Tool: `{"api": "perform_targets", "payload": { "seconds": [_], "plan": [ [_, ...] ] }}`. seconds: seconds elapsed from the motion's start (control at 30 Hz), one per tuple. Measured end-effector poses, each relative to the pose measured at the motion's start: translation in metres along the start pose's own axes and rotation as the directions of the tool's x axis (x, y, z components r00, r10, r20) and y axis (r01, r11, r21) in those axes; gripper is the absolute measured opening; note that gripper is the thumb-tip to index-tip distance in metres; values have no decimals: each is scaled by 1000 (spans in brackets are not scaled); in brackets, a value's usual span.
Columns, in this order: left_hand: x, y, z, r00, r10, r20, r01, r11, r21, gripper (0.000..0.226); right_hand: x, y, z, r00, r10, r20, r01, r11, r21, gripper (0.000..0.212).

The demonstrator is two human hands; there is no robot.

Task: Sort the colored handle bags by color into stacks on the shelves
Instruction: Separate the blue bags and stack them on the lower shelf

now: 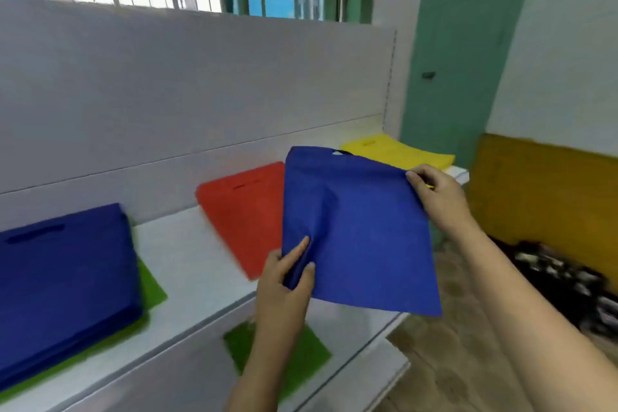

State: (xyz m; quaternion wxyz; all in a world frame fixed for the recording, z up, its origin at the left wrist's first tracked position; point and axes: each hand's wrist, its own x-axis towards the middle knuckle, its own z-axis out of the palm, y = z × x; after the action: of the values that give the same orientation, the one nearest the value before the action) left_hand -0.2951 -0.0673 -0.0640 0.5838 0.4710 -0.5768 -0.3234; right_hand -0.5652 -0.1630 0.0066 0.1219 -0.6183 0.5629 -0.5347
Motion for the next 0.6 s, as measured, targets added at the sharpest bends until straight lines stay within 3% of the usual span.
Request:
{"api": "perform_targets", "payload": {
  "seconds": [0.17,0.27,0.37,0.5,0.57,0.6],
  "plan": [
    [-17,-20,102,950,-128,285,146,988,-42,26,-38,94,-86,931,298,-210,-265,949,170,26],
    [-18,-56,156,919,-163,359,128,985,119,25,-50,156,-121,867,410,-284,-363,909,204,12],
    [-9,-97,206,862,-244,445,136,955,262,45,-49,213,-144,811,520,-268,-463,850,250,18],
    [5,-145,272,737,-428,523,289,899,330,92,-31,279,-164,746,633,-208,-584,772,253,46],
    [12,-165,301,698,-530,482,369,843,392,82,-21,312,-168,698,704,-131,-646,698,311,59],
    [15,-173,313,677,-576,458,420,813,403,60,-17,331,-167,681,726,-94,-670,670,321,58]
  ]
}}
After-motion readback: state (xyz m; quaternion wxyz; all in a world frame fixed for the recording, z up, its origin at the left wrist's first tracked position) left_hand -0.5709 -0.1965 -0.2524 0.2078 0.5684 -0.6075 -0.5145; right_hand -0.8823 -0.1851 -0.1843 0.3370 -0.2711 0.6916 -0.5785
